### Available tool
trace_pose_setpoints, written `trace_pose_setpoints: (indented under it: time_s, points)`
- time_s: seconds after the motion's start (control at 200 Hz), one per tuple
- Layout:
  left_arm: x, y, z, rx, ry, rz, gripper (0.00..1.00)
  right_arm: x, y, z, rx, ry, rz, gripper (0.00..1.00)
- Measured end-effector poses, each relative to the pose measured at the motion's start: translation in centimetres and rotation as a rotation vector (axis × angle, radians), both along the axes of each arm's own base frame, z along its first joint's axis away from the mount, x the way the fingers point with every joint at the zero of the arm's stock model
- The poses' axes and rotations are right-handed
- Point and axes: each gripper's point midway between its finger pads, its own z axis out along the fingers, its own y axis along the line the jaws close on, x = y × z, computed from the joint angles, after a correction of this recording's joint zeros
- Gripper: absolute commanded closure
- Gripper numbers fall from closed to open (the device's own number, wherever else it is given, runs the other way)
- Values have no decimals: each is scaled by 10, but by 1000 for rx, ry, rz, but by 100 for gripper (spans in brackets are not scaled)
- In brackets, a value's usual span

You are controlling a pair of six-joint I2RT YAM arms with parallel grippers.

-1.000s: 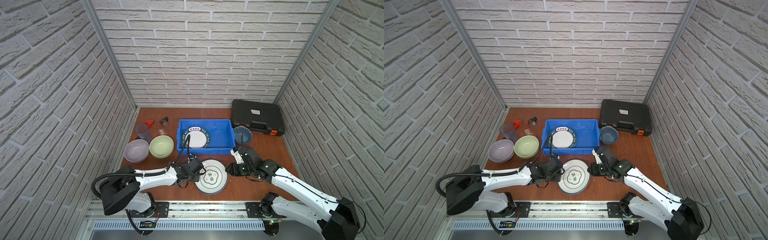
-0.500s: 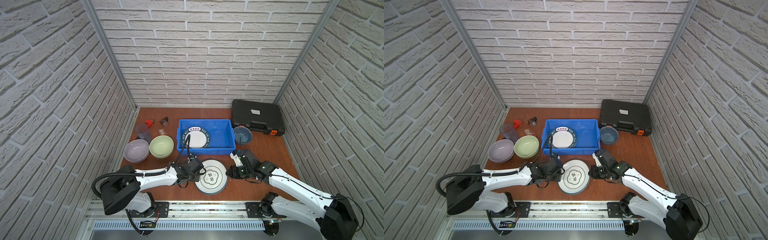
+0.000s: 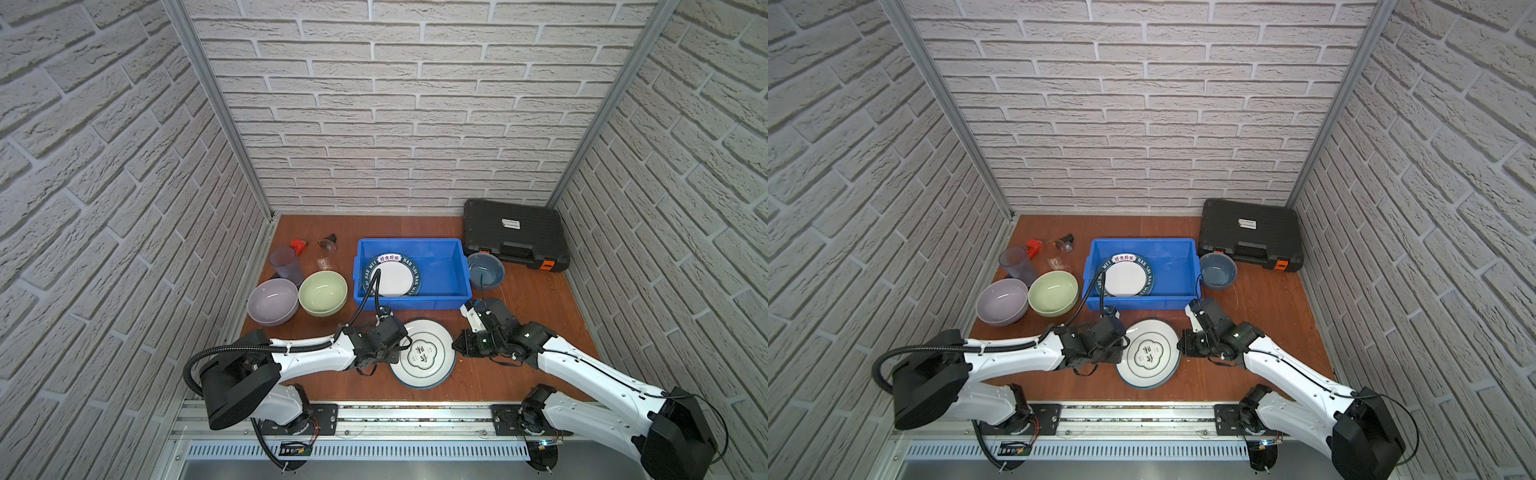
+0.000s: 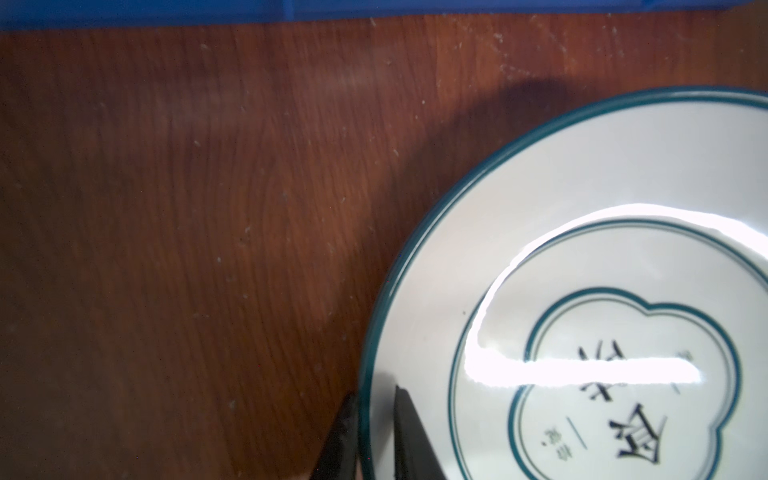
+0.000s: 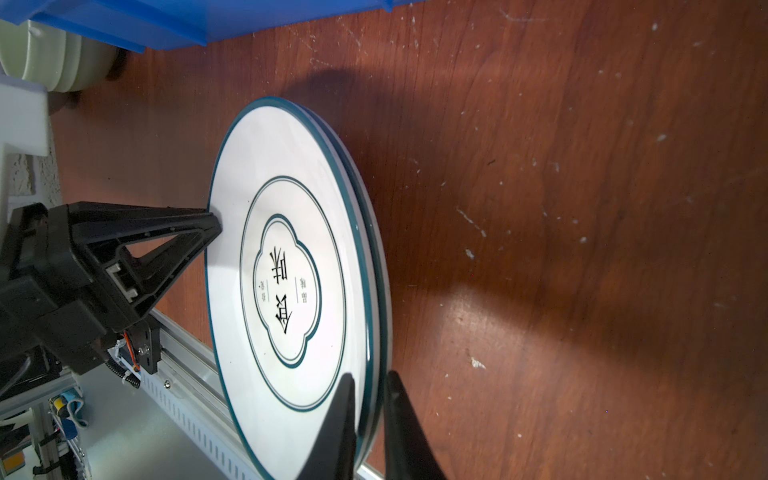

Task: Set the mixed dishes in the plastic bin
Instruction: 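Tilt the teal-rimmed plates up with both grippers holding opposite edges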

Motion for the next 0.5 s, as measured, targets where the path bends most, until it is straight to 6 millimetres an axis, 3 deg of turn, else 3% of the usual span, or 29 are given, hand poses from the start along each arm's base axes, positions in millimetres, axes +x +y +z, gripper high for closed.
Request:
trace_pose_setpoints:
  time_s: [0.5]
  points:
    - [0,0,-2,3,2,0,83,-3,3,8,35,-6,12,81]
